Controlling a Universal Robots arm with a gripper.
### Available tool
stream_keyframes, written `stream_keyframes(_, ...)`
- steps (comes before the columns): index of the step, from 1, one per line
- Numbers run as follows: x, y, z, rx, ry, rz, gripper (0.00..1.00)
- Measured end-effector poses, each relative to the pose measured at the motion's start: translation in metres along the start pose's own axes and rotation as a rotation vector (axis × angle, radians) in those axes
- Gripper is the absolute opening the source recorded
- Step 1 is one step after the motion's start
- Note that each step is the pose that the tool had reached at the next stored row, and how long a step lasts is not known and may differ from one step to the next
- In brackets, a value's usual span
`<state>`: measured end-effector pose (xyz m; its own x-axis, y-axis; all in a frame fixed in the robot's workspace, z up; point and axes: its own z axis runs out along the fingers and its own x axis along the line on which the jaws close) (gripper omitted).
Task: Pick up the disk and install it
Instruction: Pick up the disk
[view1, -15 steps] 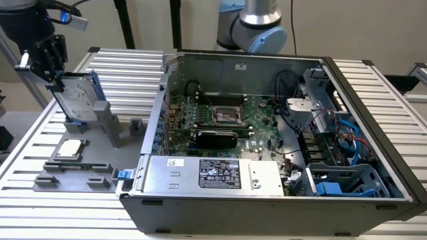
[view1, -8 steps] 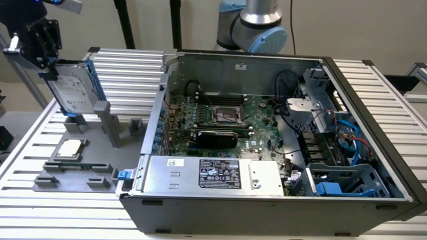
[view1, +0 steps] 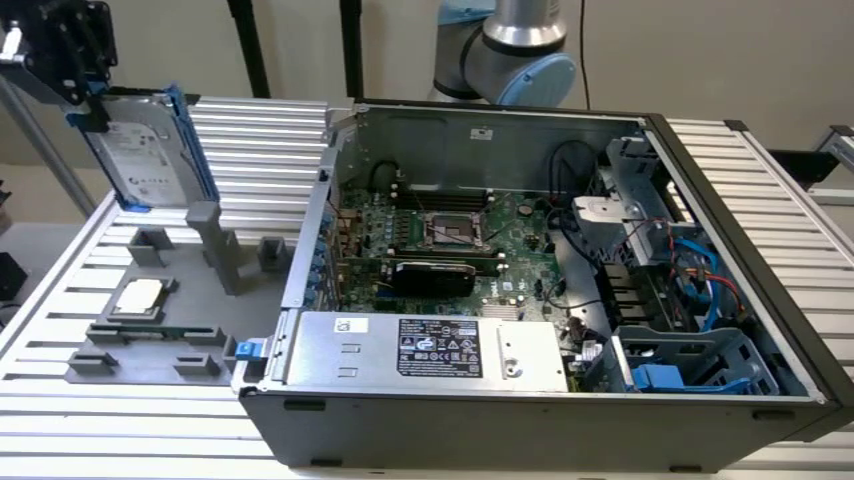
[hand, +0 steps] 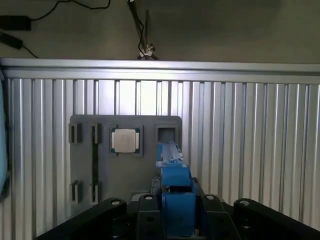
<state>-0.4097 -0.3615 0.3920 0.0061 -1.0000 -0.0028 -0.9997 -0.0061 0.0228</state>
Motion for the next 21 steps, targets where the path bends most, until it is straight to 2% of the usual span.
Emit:
stream_keyframes(4,0.001,-0.0107,-0.0182,0.0,-0.0008,-0.001,0.0)
stream_keyframes(8,0.004,-0.025,-0.0356,-0.0001,-0.0022,-0.001,0.0)
stream_keyframes(14,0.014,-0.0491,-0.0605,0.0,-0.0024,-0.001,0.0)
stream_keyframes(21,0.028,-0.0752,-0.0852,0.0001,-0.0025,-0.001,0.0)
